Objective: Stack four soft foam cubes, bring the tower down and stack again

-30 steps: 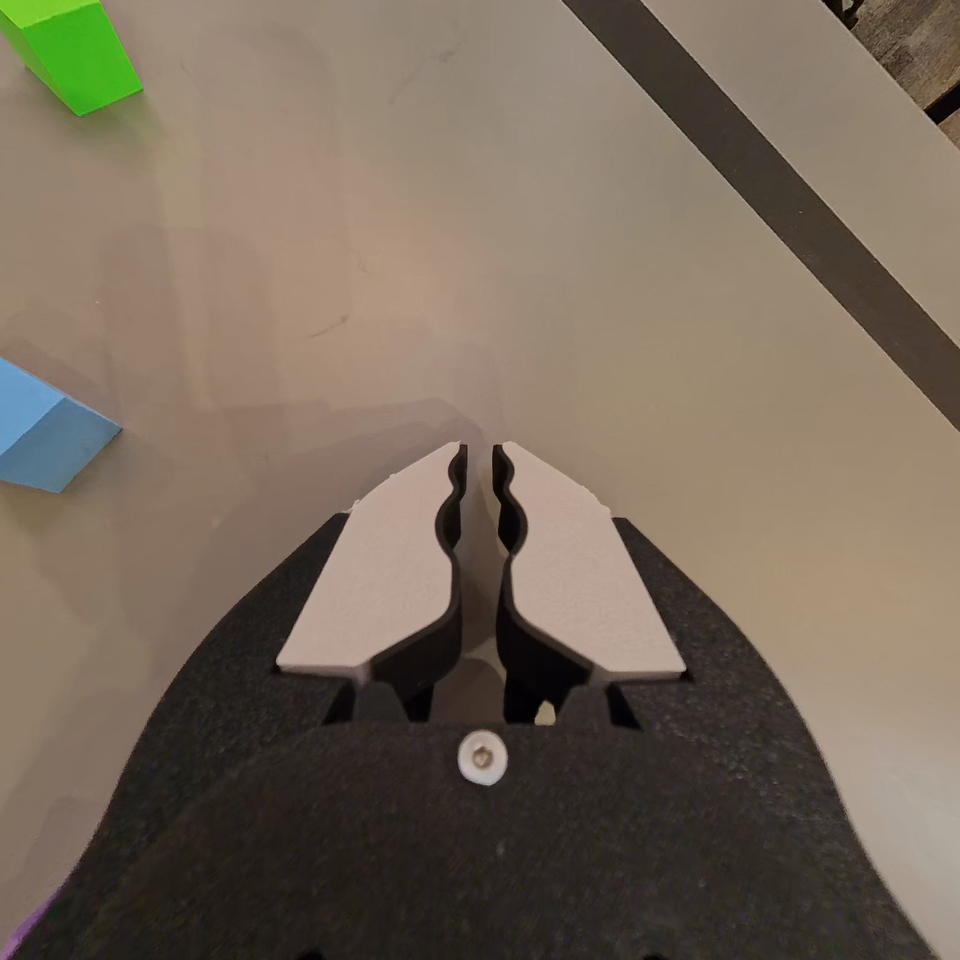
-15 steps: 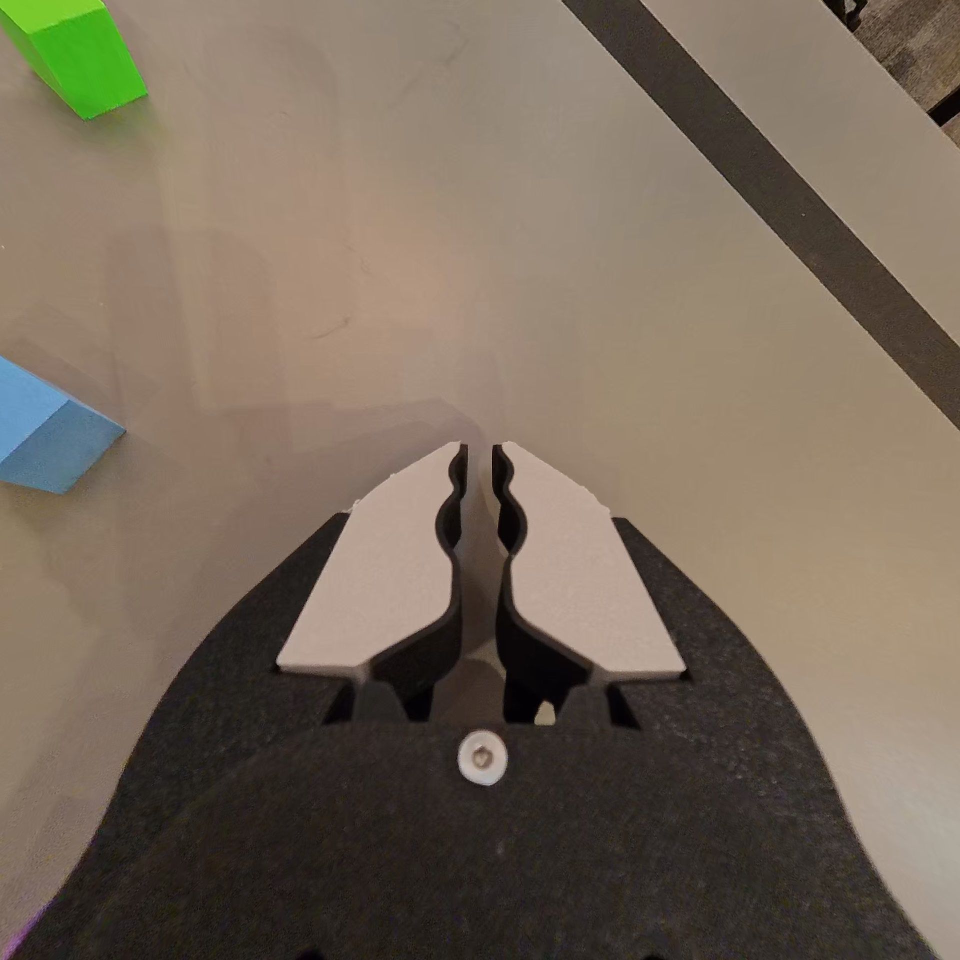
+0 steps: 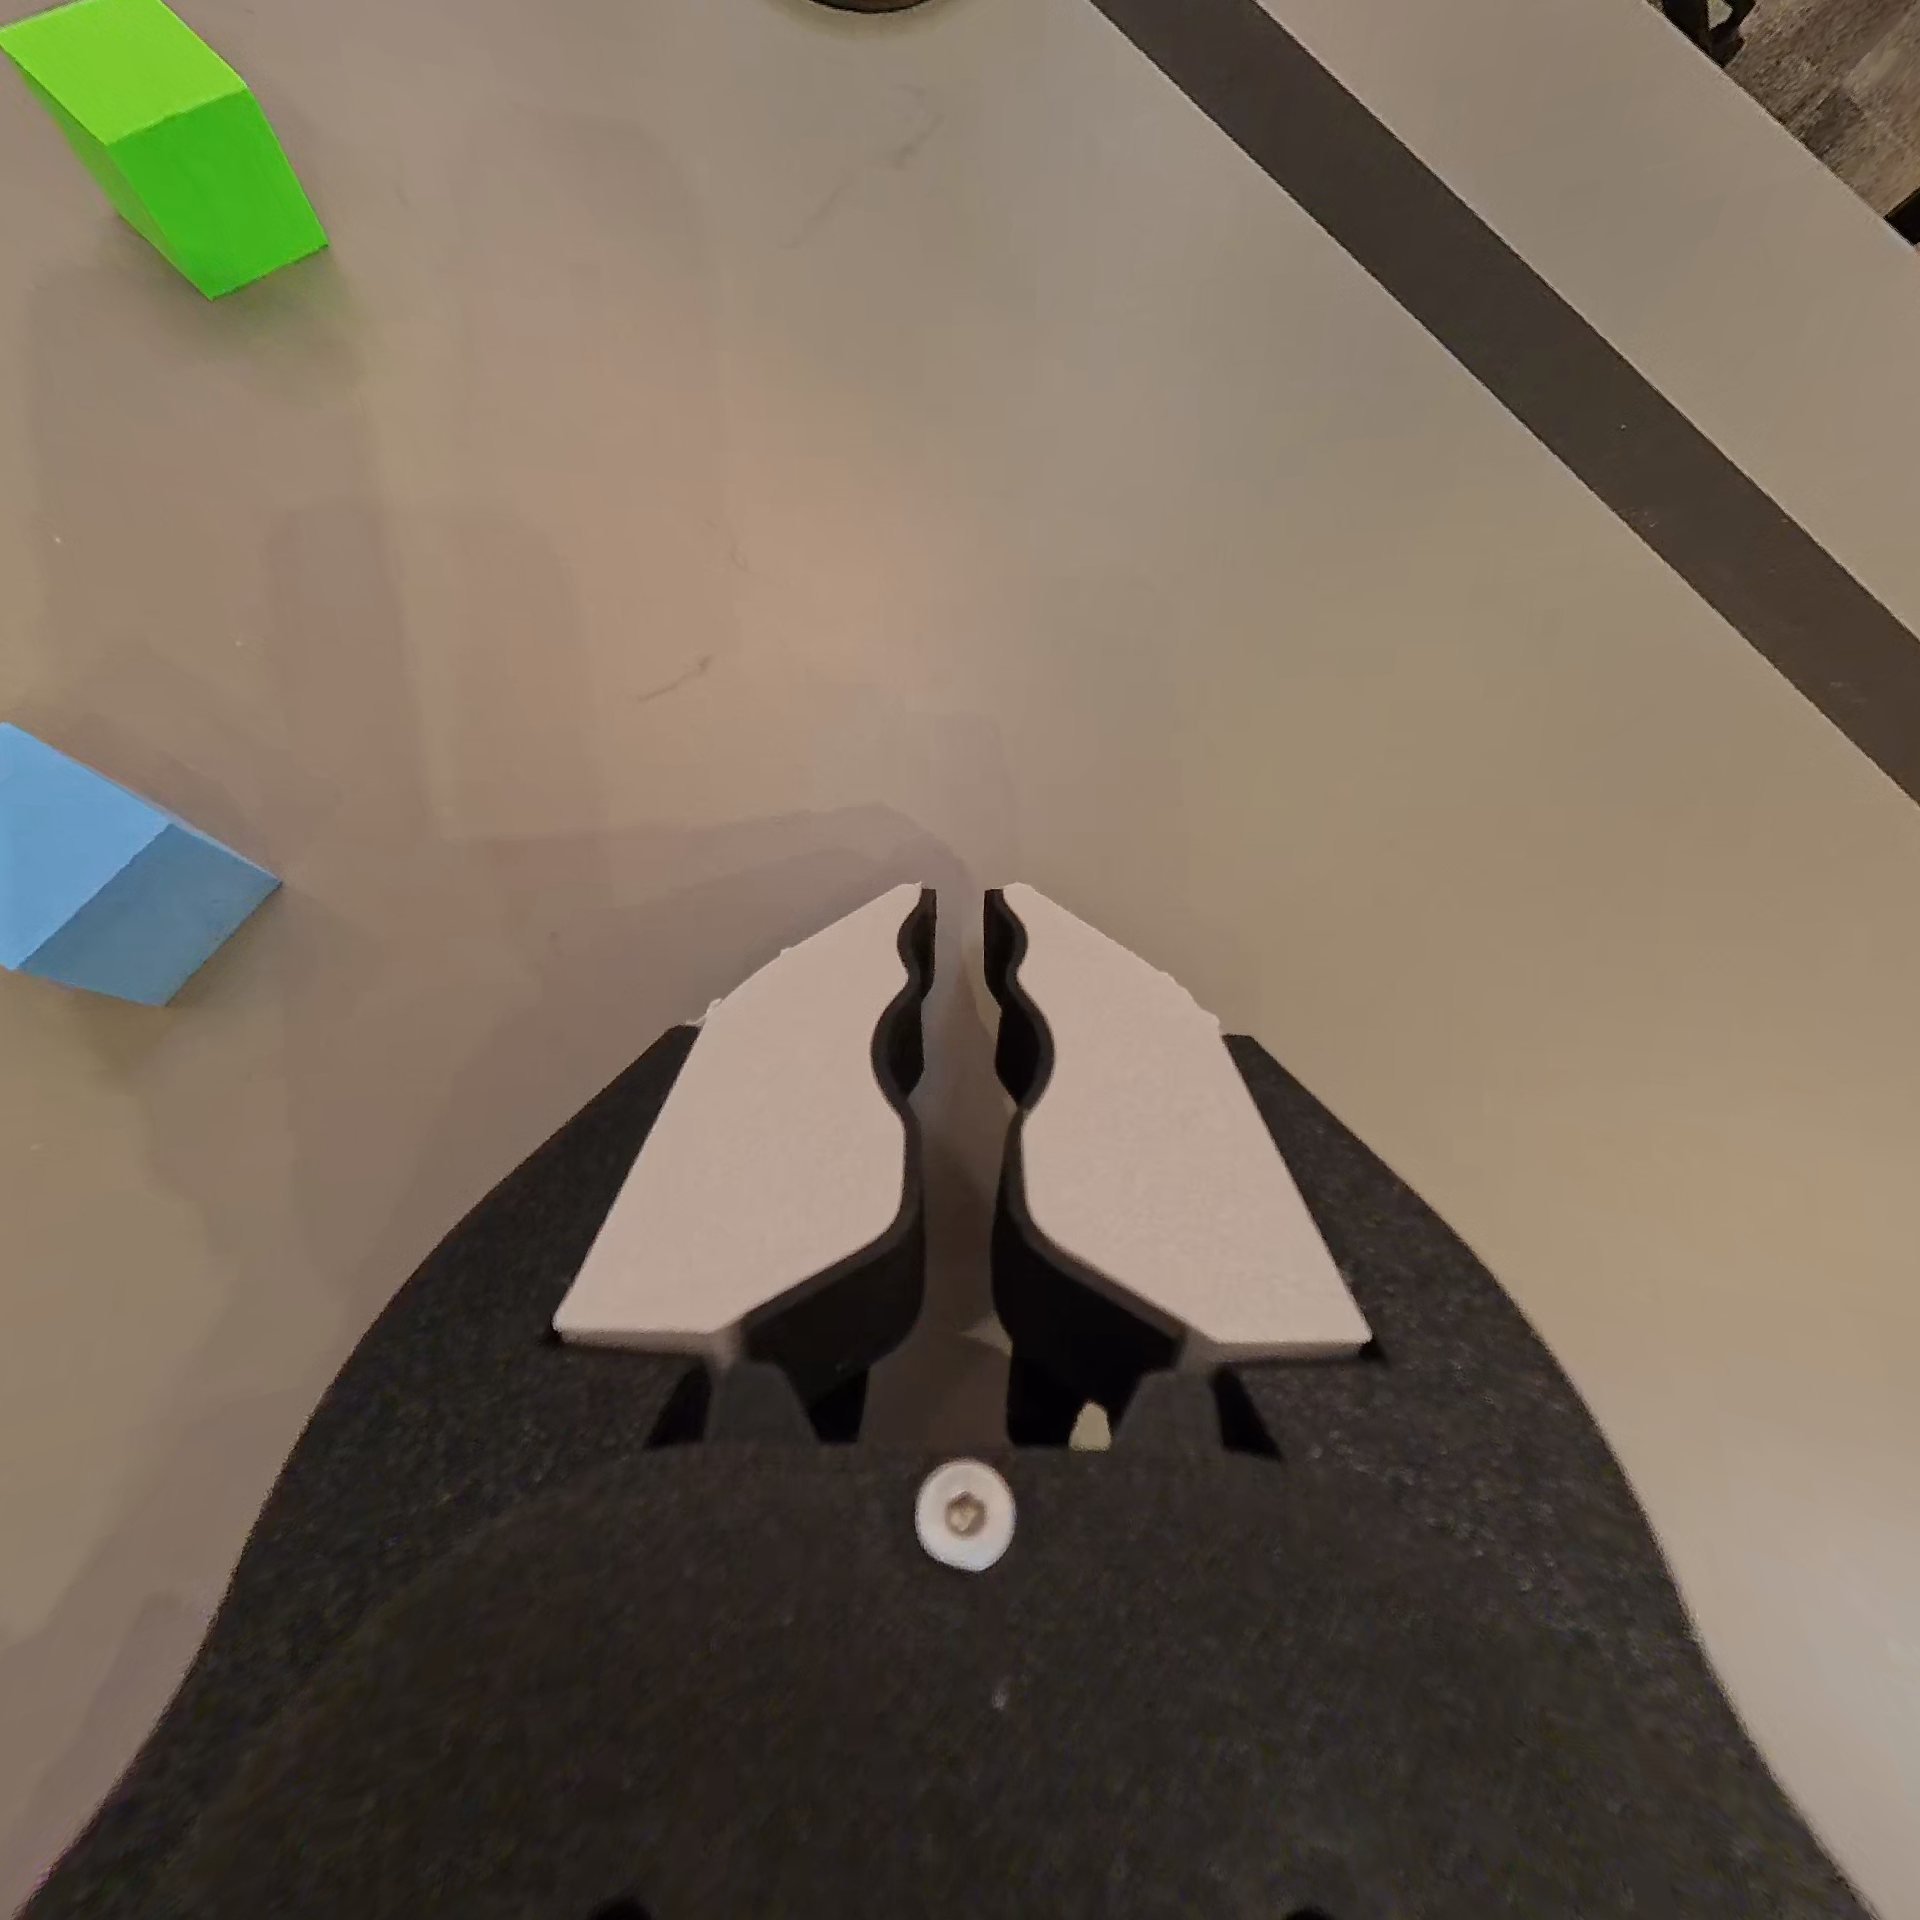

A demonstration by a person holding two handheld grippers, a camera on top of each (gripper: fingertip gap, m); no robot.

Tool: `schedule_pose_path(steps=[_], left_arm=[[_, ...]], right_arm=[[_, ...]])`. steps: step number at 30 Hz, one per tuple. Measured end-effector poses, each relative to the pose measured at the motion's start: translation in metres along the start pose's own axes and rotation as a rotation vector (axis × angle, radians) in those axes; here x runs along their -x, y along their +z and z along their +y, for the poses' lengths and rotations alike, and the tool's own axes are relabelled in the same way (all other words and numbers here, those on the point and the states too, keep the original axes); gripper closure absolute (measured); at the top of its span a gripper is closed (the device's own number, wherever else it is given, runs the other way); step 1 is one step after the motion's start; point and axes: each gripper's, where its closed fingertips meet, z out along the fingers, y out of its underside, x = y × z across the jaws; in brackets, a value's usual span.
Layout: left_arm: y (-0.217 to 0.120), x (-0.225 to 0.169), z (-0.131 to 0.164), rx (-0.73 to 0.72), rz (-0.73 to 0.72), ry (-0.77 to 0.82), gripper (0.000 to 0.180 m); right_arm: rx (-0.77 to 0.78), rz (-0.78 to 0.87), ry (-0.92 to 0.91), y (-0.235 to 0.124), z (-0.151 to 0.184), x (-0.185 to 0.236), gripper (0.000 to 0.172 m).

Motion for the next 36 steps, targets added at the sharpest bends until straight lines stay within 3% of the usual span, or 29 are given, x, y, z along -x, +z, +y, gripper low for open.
schedule_pose_path(steps=[4,9,10,15,17,20,22,26,29,31,36], left_arm=[[0.005,-0.001,0.004,-0.006,0.032,-0.021,0.145],[0.008,-0.002,0.01,-0.036,0.076,-0.063,0.116],[0.005,-0.002,0.007,-0.064,0.093,-0.076,0.107],[-0.014,0.021,-0.003,-0.226,0.16,-0.163,0.1],[-0.018,0.039,-0.006,-0.277,0.133,-0.201,0.111],[-0.027,0.065,-0.015,-0.392,0.077,-0.283,0.14],[-0.036,0.07,-0.018,-0.464,0.088,-0.324,0.159],[-0.049,0.076,-0.019,-0.55,0.068,-0.346,0.178],[-0.05,0.075,-0.02,-0.56,0.075,-0.34,0.18],[-0.048,0.073,-0.02,-0.547,0.089,-0.334,0.18],[-0.045,0.068,-0.02,-0.524,0.097,-0.307,0.178]], right_arm=[[-0.004,-0.002,0.007,0.0,0.0,0.0,0.163],[-0.007,0.004,0.007,-0.001,0.0,-0.001,0.162],[-0.005,0.001,0.008,0.0,0.0,0.0,0.162],[-0.005,0.002,0.006,-0.001,0.0,0.001,0.162],[-0.007,0.003,0.012,-0.002,0.001,0.001,0.158],[-0.042,0.009,0.031,-0.006,-0.003,-0.003,0.156],[-0.109,0.026,0.038,-0.016,-0.016,-0.004,0.156],[-0.191,0.047,-0.024,-0.041,-0.054,0.007,0.147],[-0.176,-0.033,-0.112,-0.044,-0.085,0.036,0.139],[-0.143,-0.1,-0.18,-0.04,-0.104,0.059,0.143],[-0.059,-0.269,-0.296,-0.014,-0.139,0.112,0.137]])
